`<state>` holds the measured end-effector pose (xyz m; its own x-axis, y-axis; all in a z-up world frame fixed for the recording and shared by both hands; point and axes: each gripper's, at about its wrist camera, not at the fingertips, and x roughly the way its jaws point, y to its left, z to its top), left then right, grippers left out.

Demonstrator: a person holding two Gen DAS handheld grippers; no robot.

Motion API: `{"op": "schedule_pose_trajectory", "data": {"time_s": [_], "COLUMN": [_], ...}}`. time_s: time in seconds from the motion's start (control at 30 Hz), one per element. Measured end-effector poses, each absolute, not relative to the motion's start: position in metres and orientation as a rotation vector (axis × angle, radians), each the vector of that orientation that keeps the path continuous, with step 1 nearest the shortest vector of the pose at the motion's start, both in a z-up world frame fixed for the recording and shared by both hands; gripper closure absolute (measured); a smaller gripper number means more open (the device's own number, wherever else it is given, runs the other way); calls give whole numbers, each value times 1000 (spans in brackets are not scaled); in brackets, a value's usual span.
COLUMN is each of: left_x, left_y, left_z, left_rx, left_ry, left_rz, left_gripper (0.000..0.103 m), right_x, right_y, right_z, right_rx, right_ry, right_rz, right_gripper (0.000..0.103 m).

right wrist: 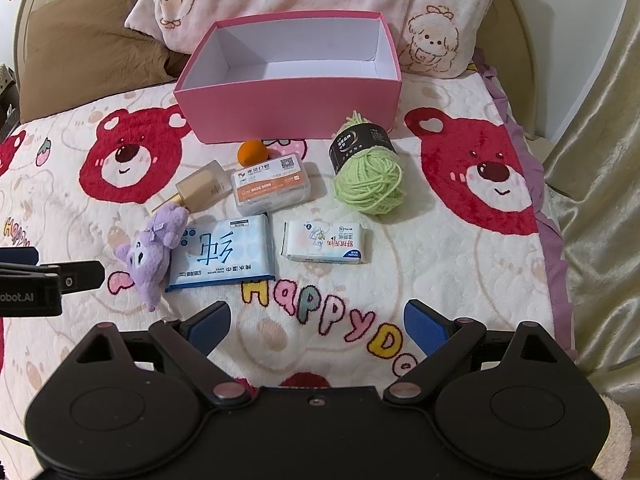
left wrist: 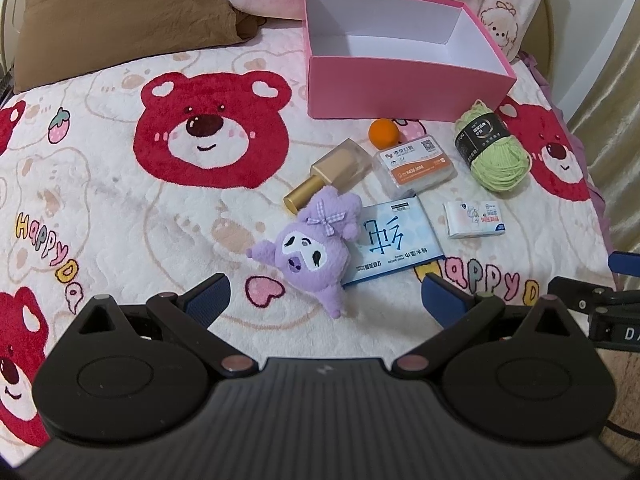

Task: Organize objects

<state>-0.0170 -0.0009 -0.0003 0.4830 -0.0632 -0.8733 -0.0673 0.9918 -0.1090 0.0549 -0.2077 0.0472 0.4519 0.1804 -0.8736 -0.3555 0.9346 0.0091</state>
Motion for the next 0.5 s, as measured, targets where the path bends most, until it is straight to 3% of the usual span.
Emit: {"op": "schedule_pose_trajectory", "data": {"time_s": [0.5], "left_x": [-13], "left_y": [-16], "left_z": [9], "left_rx": [-118], "left_ry": [1058], "left_rz": [3], "left_gripper": [2], "right_x": [55], "right_y": [-221], "right_z": [59], "right_rx": [-176], "right_ry": [988], "right_rz": [402], "right_gripper": [7]}}
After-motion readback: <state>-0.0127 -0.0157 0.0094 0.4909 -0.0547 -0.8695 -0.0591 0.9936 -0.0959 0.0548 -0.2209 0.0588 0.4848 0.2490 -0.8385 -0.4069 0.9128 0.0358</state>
